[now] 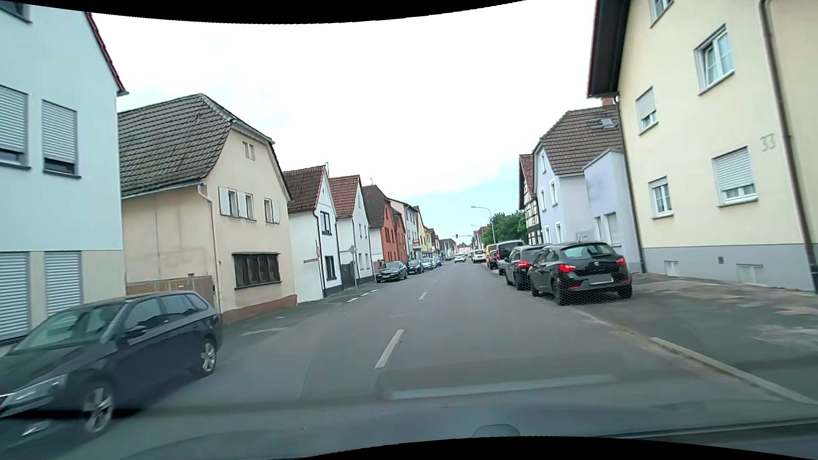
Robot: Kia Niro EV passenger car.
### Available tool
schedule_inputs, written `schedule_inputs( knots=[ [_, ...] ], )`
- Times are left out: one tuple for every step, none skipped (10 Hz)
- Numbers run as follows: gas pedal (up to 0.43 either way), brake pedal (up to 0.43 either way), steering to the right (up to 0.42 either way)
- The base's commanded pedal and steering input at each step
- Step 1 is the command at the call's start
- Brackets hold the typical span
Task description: Follow the waypoints while adhering to traffic rules and regulations
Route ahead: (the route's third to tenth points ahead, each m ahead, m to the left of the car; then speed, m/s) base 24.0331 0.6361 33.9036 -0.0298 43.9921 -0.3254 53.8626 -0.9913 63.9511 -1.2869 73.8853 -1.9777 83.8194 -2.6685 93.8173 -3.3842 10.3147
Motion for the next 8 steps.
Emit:
schedule_inputs(
  knots=[
    [0.059,0.000,0.006],
    [0.059,0.000,0.006],
    [0.059,0.000,0.005],
    [0.059,0.000,0.006],
    [0.059,0.000,0.005],
    [0.059,0.000,0.005],
    [0.059,0.000,0.005],
    [0.059,0.000,0.006]
  ],
)
